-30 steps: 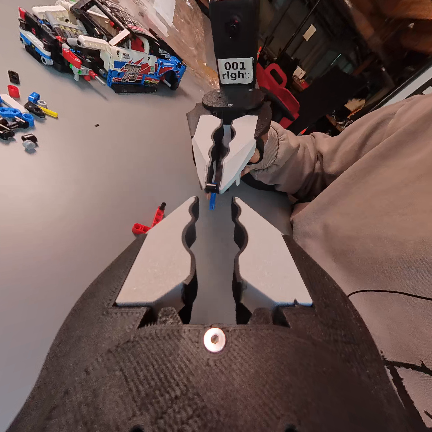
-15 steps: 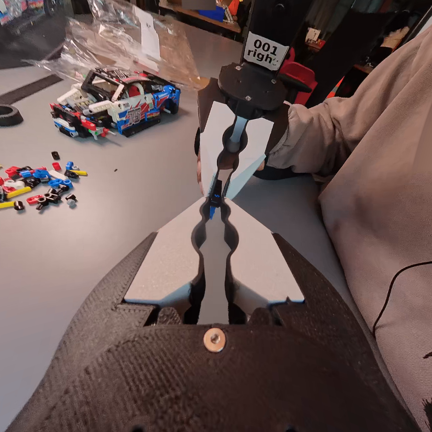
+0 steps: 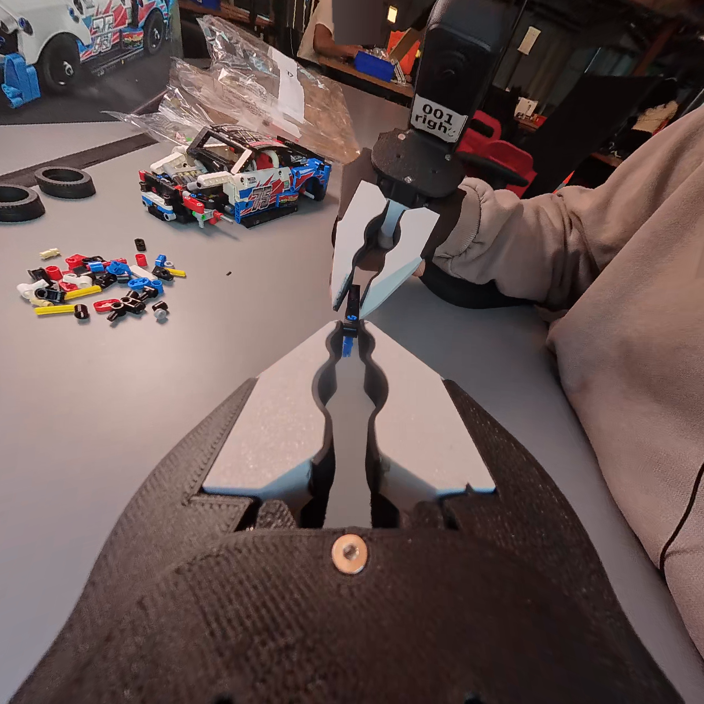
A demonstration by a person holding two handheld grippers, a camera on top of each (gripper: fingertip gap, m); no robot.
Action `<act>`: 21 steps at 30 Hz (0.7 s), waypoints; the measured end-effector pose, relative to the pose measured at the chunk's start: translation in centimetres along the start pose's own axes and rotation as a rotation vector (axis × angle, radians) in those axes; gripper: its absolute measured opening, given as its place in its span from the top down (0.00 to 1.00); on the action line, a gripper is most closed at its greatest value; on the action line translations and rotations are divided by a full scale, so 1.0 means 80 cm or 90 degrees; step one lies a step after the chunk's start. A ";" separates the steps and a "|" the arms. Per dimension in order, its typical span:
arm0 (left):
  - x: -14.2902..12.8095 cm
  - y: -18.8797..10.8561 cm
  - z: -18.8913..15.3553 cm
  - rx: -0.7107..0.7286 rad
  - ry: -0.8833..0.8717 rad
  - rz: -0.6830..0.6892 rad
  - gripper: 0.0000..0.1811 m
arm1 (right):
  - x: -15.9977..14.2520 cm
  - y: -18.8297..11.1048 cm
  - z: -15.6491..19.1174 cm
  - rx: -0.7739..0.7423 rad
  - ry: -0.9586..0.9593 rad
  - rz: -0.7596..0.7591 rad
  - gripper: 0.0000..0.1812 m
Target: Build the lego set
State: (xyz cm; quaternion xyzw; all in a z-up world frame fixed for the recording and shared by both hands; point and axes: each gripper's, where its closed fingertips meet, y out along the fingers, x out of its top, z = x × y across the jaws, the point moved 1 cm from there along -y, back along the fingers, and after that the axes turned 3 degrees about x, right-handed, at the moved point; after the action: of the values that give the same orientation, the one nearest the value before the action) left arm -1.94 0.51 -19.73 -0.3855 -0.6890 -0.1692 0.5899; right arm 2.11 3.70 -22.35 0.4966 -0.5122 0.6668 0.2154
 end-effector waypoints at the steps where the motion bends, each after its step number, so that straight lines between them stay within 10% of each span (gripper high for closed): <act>1: -0.004 0.001 0.001 0.002 -0.001 0.013 0.97 | -0.003 0.002 0.000 0.003 -0.008 0.011 0.95; 21: -0.050 0.022 0.025 0.064 0.044 0.174 0.94 | -0.038 0.007 -0.011 0.083 -0.071 0.156 0.97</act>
State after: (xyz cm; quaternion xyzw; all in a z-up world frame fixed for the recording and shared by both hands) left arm -2.03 1.72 -24.36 -0.4400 -0.6167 -0.0658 0.6494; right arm 2.53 4.97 -25.27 0.4794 -0.5358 0.6913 0.0713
